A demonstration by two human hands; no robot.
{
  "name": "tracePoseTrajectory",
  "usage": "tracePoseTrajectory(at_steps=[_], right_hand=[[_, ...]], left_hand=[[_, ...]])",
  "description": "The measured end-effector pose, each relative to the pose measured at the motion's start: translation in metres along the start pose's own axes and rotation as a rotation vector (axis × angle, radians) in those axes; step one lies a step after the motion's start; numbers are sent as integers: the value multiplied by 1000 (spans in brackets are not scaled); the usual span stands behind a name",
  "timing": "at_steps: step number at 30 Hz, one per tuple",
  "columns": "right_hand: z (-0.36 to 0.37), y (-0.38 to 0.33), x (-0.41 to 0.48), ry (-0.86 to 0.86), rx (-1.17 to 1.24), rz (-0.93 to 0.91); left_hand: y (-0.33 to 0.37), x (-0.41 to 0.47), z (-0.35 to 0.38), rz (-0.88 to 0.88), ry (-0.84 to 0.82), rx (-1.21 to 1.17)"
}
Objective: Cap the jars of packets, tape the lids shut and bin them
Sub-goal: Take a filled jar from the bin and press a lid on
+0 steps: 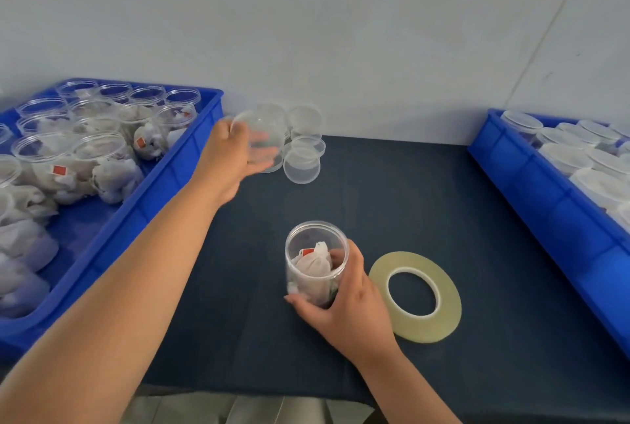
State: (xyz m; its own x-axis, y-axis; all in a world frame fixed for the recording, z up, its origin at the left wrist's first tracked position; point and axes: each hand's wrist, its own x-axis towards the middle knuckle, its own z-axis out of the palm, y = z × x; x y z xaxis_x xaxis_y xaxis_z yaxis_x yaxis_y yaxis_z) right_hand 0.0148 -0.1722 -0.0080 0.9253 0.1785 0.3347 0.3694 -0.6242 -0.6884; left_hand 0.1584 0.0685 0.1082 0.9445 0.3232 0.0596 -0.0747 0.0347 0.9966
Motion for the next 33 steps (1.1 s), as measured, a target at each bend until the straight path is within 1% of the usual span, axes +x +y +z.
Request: tracePoseTrajectory(at_steps=[1, 2, 4, 7, 8, 10, 14, 16, 19, 21, 23, 26, 29, 33], right_hand=[[0, -1, 0, 8, -3, -1], [-1, -1, -1, 15, -6, -2], [-2, -3, -1, 22, -7, -8], [-3, -5, -2, 15, 5, -3], [-4, -6, -2, 12, 8, -2], [-4, -7, -4, 14, 8, -4], [-5, -10, -6, -5, 16, -8], [-5, -9, -7, -16, 13, -6], [-5, -11, -6, -11, 3, -20], [-5, -12, -6, -8, 8, -41], [-6, -13, -6, -32, 22, -25], [-9, -16, -3, -94, -83, -39], [-13, -21, -1, -136, -195, -96], [-16, -20, -2, -168, -173, -104]], left_hand=[[-2, -22, 0, -7, -66, -66], [-5, -44, -1, 17, -98, -40], [-15, -84, -4, 129, -138, 163], [-26, -133, -6, 228, -342, 323], [-27, -144, -6, 257, -379, 388], [-27, -159, -6, 294, -397, 491], [-22, -169, -1, 239, -403, 495], [-18, -168, 5, 290, -416, 611], [-5, -167, 18, 333, -481, 820], [0, -167, 29, 371, -510, 992], [-2, -173, 41, 404, -490, 1197], [-9, -186, 60, 420, -361, 1442], [-14, -191, 71, 414, -266, 1509], [-15, -191, 76, 370, -255, 1546]])
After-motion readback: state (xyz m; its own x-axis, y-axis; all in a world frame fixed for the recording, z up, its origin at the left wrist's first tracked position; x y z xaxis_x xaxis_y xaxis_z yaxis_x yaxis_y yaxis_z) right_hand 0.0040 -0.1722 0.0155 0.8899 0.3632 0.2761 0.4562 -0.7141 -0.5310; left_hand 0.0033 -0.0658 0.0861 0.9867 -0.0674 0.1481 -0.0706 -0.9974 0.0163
